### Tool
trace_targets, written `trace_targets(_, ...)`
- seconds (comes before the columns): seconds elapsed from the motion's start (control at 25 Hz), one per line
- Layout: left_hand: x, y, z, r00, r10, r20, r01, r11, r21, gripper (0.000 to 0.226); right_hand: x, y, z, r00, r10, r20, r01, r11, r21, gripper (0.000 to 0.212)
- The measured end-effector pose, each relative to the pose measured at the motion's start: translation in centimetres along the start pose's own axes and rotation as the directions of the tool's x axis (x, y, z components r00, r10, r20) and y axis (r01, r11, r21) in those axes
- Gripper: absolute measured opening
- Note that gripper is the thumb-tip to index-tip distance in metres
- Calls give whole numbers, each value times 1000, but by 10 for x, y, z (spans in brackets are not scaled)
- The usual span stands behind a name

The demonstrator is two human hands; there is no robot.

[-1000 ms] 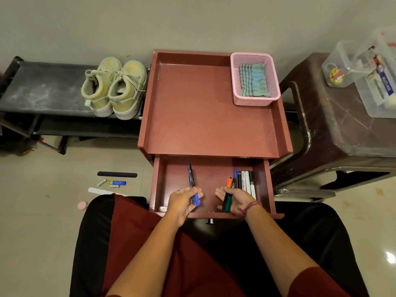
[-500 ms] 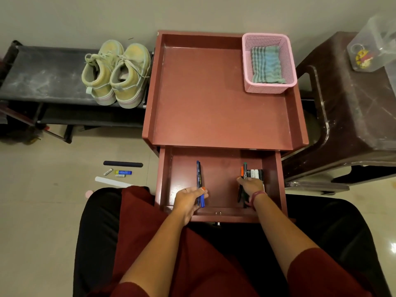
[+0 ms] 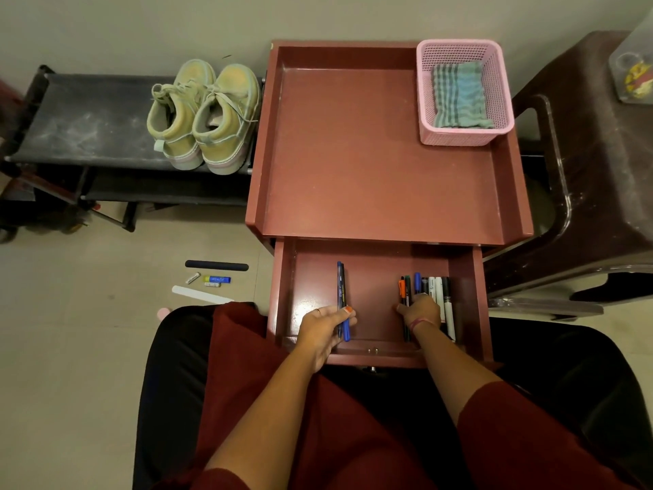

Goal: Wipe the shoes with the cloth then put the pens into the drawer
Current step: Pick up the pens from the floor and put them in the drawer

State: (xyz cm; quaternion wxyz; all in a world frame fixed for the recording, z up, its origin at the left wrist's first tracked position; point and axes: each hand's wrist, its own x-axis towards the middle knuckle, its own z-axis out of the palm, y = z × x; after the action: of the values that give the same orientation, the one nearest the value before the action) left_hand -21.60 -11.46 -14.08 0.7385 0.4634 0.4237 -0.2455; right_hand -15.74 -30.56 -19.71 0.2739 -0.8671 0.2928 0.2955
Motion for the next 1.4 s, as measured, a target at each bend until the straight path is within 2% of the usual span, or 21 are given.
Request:
trace_targets(0.24, 2, 0, 0, 1000, -11, 14, 10, 999, 31, 29, -5, 4, -4, 996, -9, -86, -2, 992, -127, 56)
trace_targets(0.32, 2, -1, 0, 1000, -3, 14, 3, 999, 42, 29, -3, 6, -9, 996, -18, -86, 2, 985, -174, 56)
trace_targets(0.4, 1, -1, 0, 1000, 5, 10, -5, 998, 58, 28, 1, 5, -15, 998, -27, -49, 16, 977, -213, 44)
trace_targets(0.44, 1, -2, 0, 1000, 7, 8, -7, 998, 68, 27, 2, 2, -19, 999, -39, -11, 37, 987, -156, 34)
trace_targets(0.48, 1, -2, 1, 1000, 10, 9, -11, 996, 84, 25, -1, -3, -20, 997, -59, 48, 60, 998, -19, 26)
trace_targets(0.56, 1, -2, 3, 1000, 18, 19, -20, 993, 112, 24, -22, -20, -24, 963, -103, 249, 24, 952, 304, 28)
trace_targets(0.64, 1, -3, 3, 999, 24, 29, -28, 990, 135, 23, -45, -39, -26, 873, -170, 457, -44, 906, 421, 39)
trace_targets(0.72, 1, -3, 4, 998, 26, 51, -33, 988, 150, 22, -55, -50, -19, 818, -212, 535, -77, 881, 467, 38)
trace_targets(0.92, 4, -6, 4, 996, 35, 83, -50, 981, 187, 27, -56, -56, 1, 828, -189, 527, -153, 830, 537, 24)
trace_targets(1.0, 4, -7, 5, 998, 34, 53, -43, 983, 178, 29, -49, -52, 5, 877, -149, 457, -170, 794, 584, 19)
trace_targets(1.08, 1, -6, 6, 999, 36, -10, -34, 989, 145, 17, -33, -45, 4, 945, -34, 325, -193, 745, 639, 11)
trace_targets(1.12, 0, -4, 6, 998, 33, -44, -27, 991, 129, 9, -23, -39, 4, 973, 20, 229, -161, 773, 613, 12)
trace_targets(1.16, -1, -3, 7, 998, 25, -61, -19, 994, 106, 5, -14, -34, 3, 989, 43, 141, -111, 846, 521, 20)
trace_targets(1.24, -2, -2, 6, 999, 3, -51, 1, 997, 74, 8, -6, -25, 1, 998, 23, 56, -34, 980, 195, 34)
trace_targets(1.32, -2, -1, 7, 1000, -7, -29, 9, 997, 70, 11, -2, -21, 5, 999, 12, 38, -14, 999, 29, 36)
trace_targets(1.4, -2, -1, 6, 1000, -13, -20, 14, 998, 63, 8, 1, -20, 10, 999, 16, 38, -15, 999, -32, 31)
